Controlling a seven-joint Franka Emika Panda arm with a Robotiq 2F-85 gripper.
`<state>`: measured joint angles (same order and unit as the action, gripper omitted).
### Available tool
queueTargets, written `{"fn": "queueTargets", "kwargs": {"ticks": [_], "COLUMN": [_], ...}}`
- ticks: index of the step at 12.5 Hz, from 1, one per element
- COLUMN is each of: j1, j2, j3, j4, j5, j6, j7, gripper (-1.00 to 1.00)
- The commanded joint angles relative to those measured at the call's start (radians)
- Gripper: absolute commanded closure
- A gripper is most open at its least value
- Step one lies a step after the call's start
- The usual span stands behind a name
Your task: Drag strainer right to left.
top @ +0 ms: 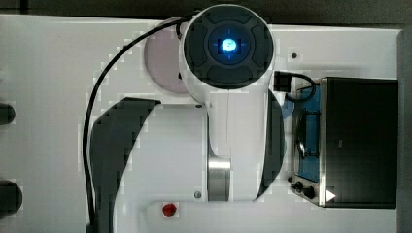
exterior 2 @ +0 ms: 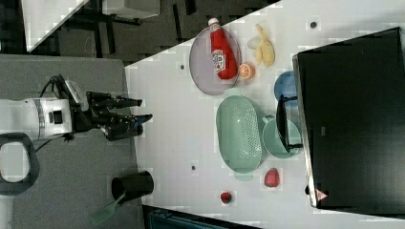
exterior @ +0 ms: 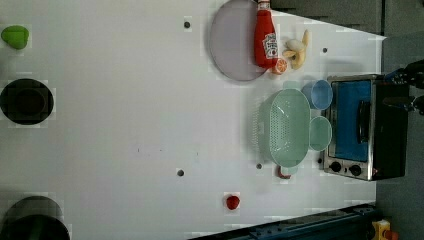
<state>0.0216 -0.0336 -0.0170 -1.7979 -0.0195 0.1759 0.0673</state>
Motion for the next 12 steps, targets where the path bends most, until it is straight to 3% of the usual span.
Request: {"fn": "queueTargets", "kwargs": {"ticks": [1,4,9,12], "j1": [-0.019,-0.018,-0.016,-0.015], "j2": [-0.464,-0.430,-0.271,-0.125], "j3": [-0.055,-0.051,-0.038,-0.030], "j4": [-0.218,-0.281,-0.493,-0.602], "j5": [-0.030,-0.030,-0.029,-0.029], "j6": [-0.233,-0.195,0.135,0.409], "j7": [0.081,0.082,0.157,0.346], "gripper": [-0.40,-1.00,-1.00,-1.00]}}
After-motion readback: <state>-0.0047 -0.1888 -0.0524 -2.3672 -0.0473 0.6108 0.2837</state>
